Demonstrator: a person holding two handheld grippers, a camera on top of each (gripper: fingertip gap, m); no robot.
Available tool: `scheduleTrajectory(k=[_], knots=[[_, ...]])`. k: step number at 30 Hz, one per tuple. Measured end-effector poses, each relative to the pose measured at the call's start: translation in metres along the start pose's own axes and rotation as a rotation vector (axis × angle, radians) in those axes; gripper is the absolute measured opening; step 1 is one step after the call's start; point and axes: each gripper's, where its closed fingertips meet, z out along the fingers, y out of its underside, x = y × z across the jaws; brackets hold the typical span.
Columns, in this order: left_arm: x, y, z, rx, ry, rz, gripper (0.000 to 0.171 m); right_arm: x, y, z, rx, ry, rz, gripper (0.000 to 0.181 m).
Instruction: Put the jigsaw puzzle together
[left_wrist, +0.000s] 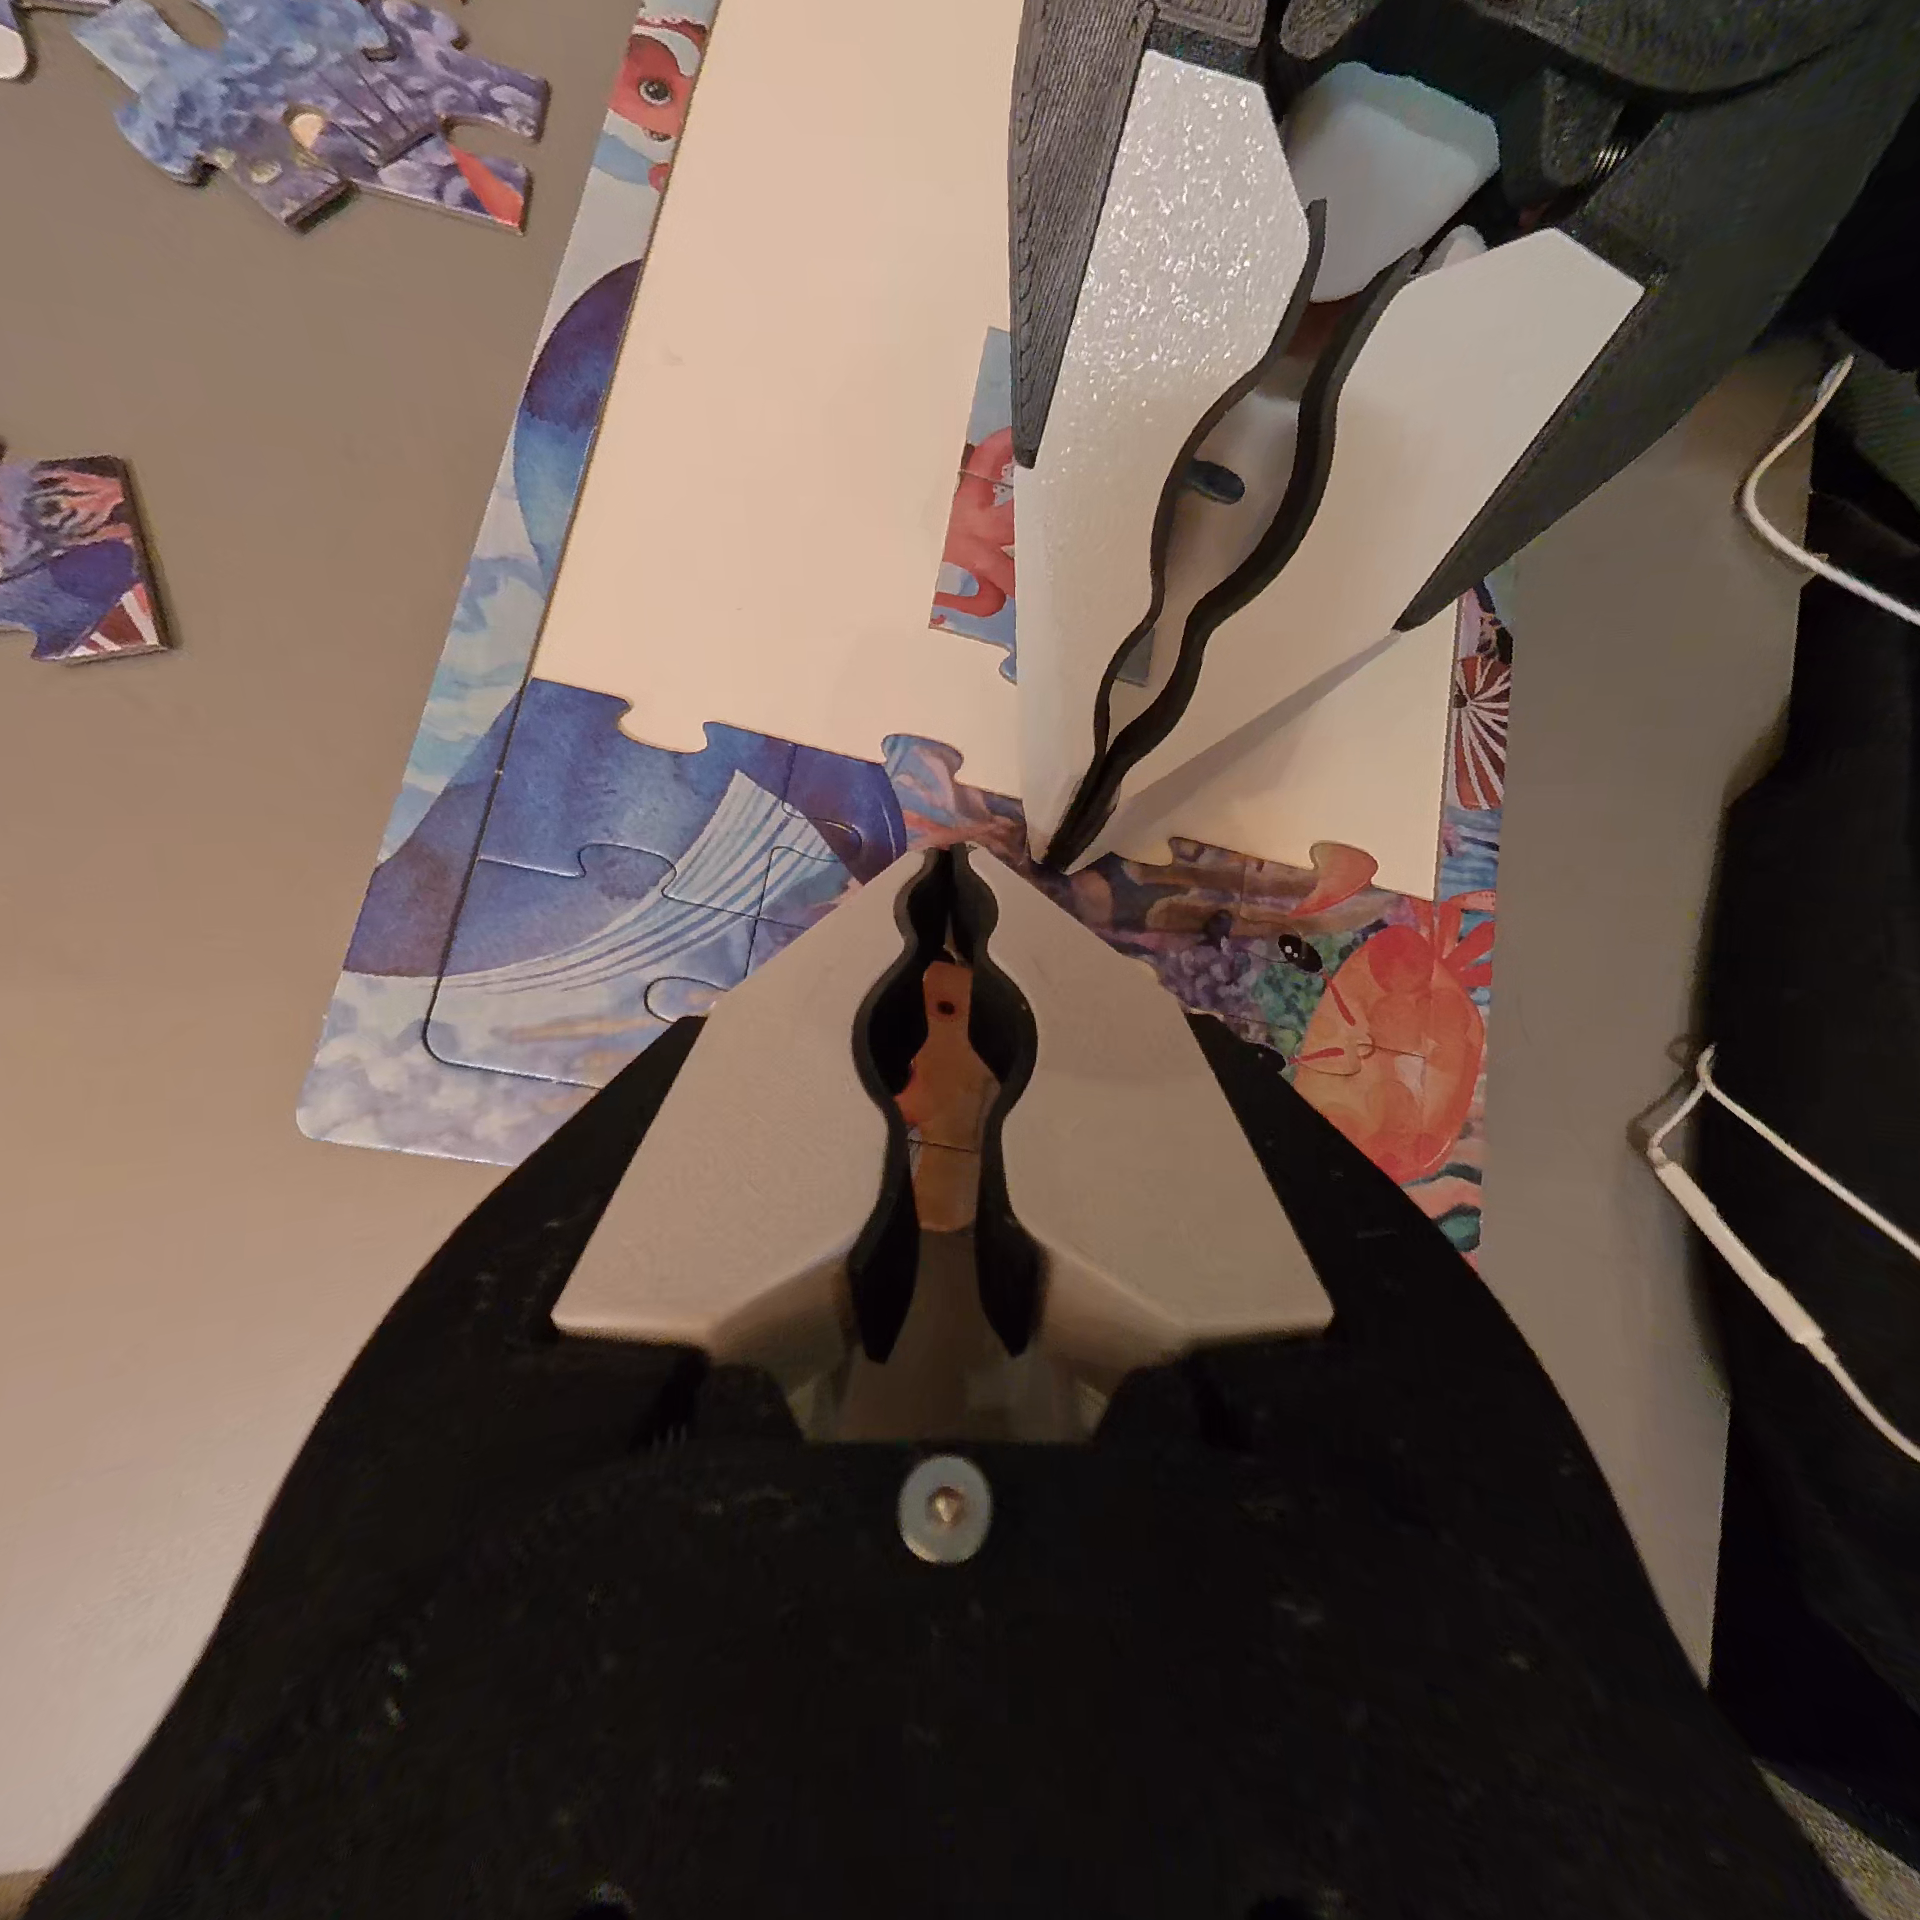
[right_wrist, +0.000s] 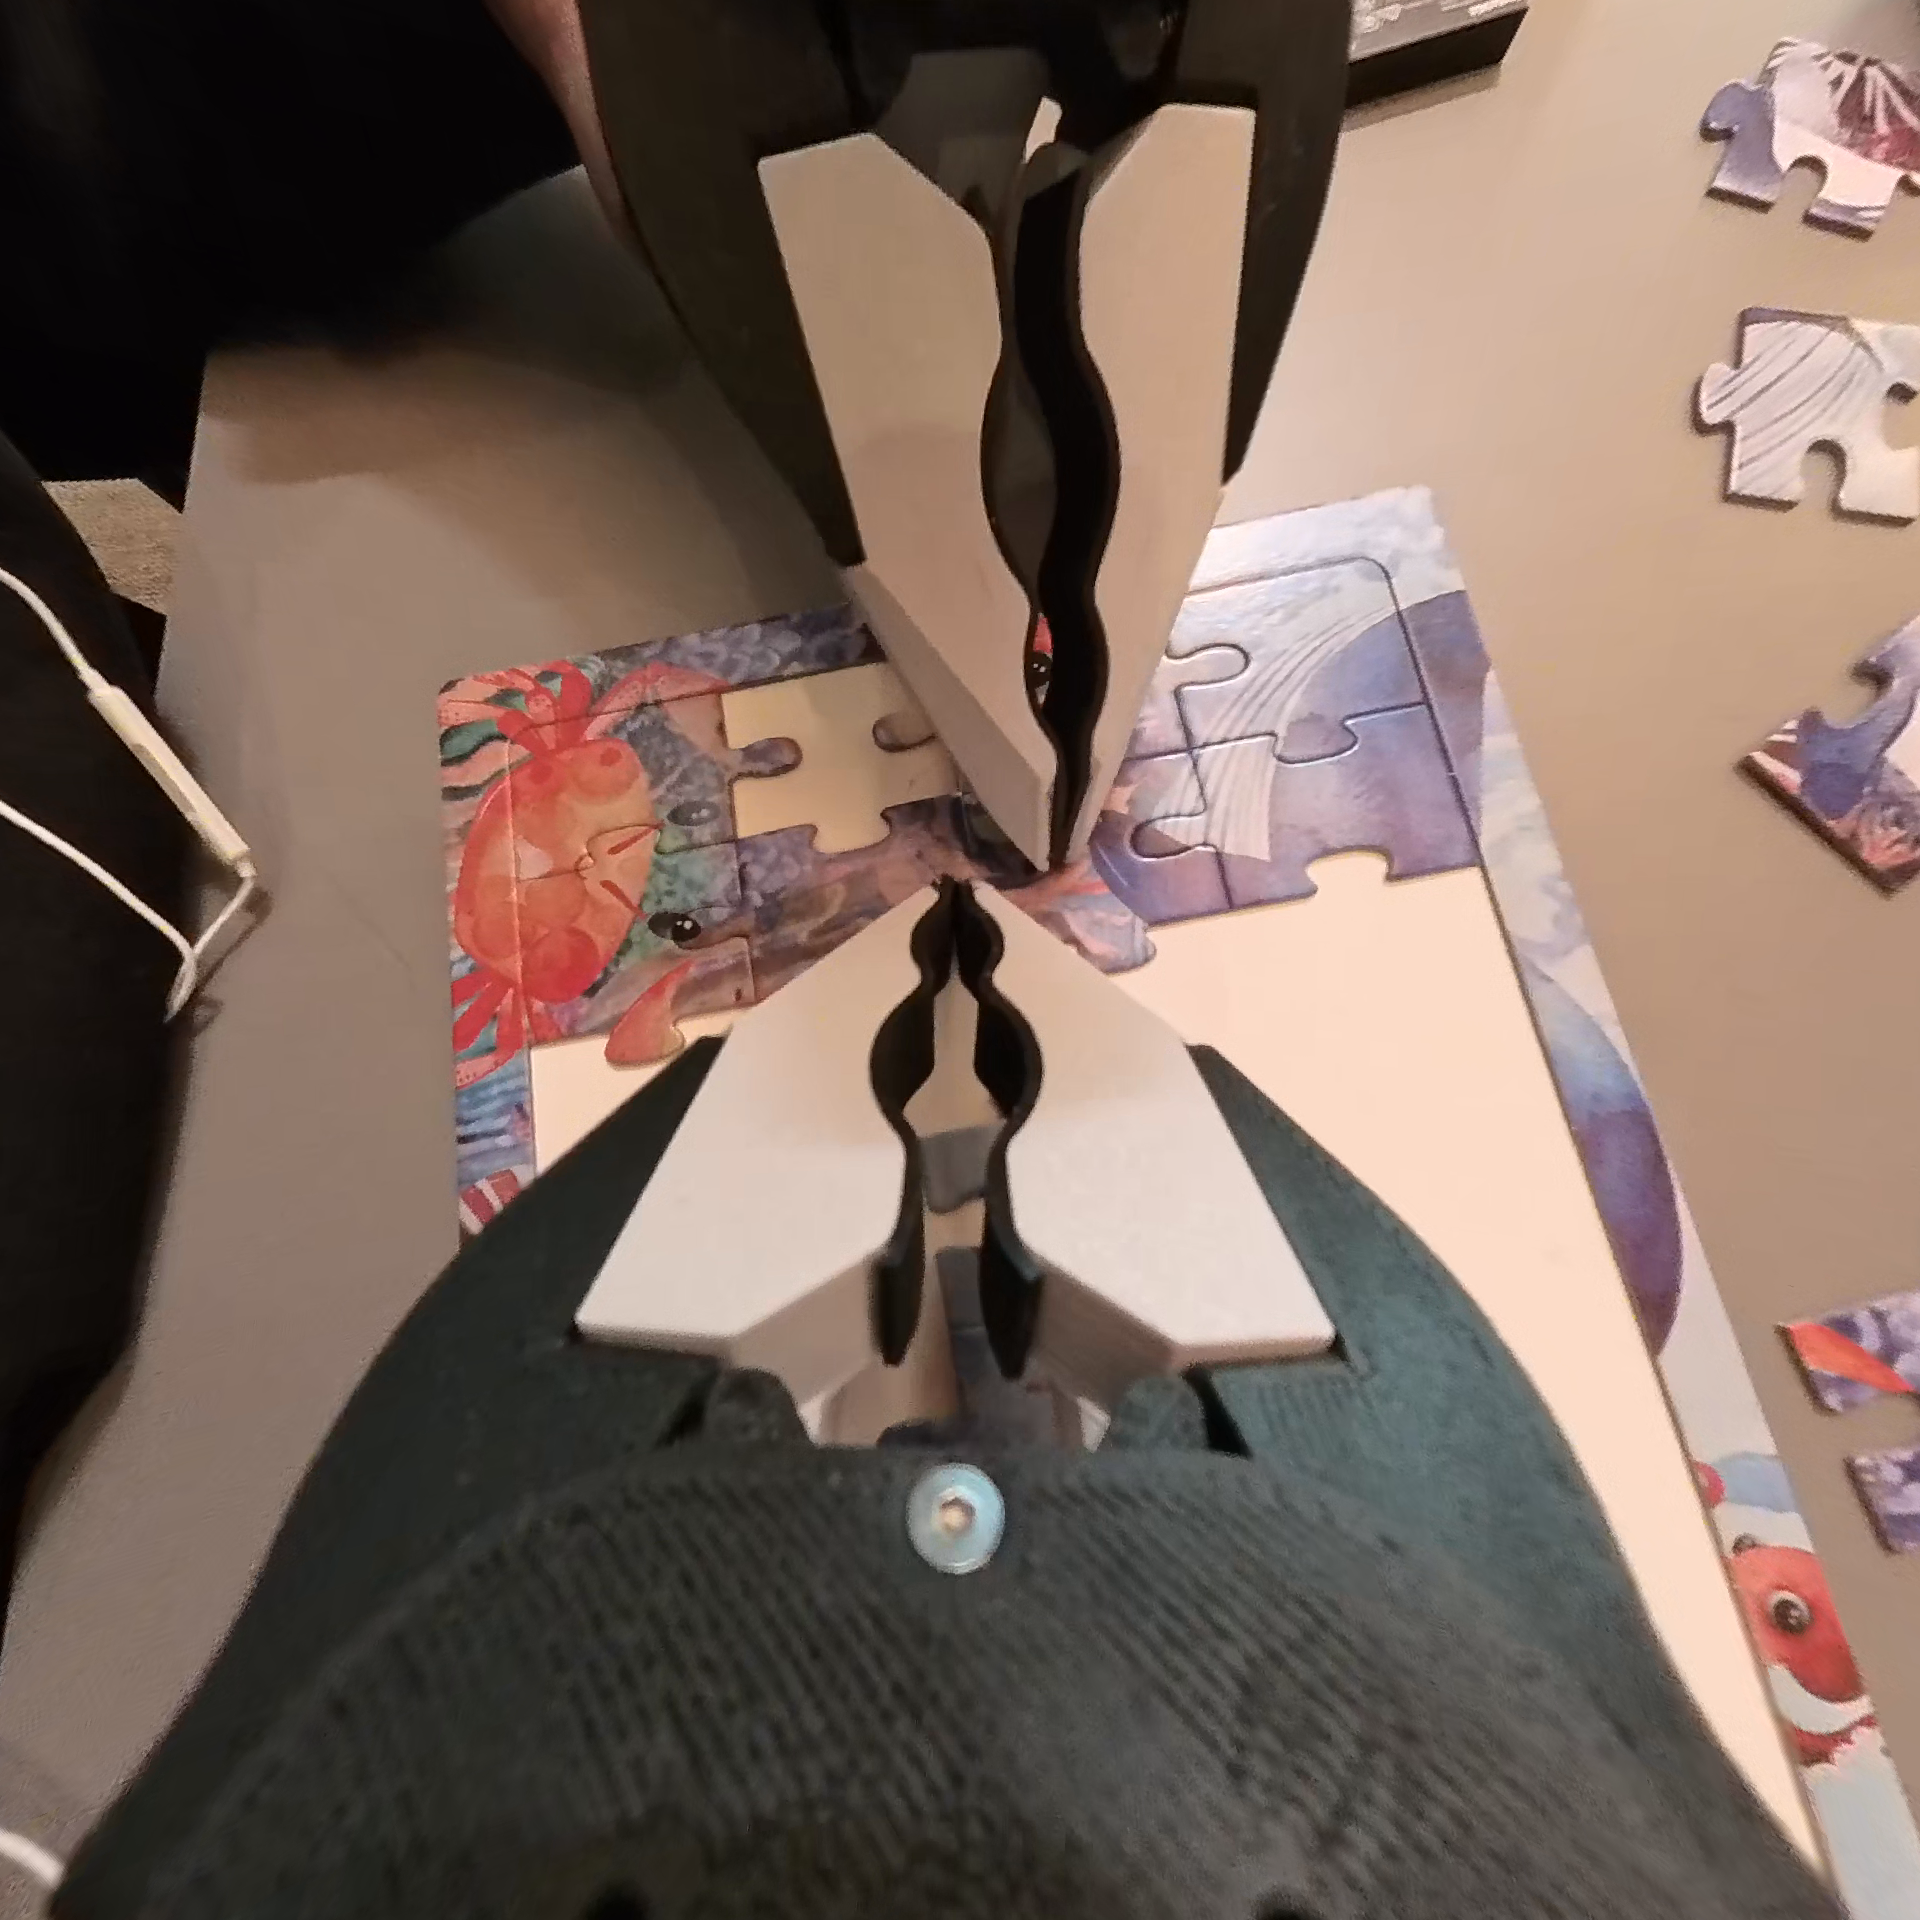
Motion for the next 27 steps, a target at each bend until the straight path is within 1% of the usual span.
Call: scheduleTrajectory(k=[7,11,13,16,21,27], knots=[[-0.001,0.001,-0.002,0.024,0.023,0.019,0.0,0.0,0.0,0.0,0.003,0.037,-0.052,0.0],[-0.012,-0.004,-0.011,0.07,-0.034,0.048,0.0,0.0,0.0,-0.001,0.021,0.044,-0.085,0.0],[-0.016,-0.01,-0.018,0.115,-0.064,0.06,0.0,0.005,0.0,-0.004,0.032,0.09,-0.147,0.0],[-0.027,-0.019,-0.03,0.178,-0.148,0.081,0.0,0.014,-0.009,-0.019,0.111,0.16,-0.205,0.0],[-0.041,-0.026,-0.045,0.24,-0.245,0.079,0.0,0.021,-0.011,-0.033,0.172,0.147,-0.161,0.001],[-0.047,-0.028,-0.051,0.259,-0.279,0.075,0.0,0.017,-0.003,-0.023,0.139,0.111,-0.172,0.012]])
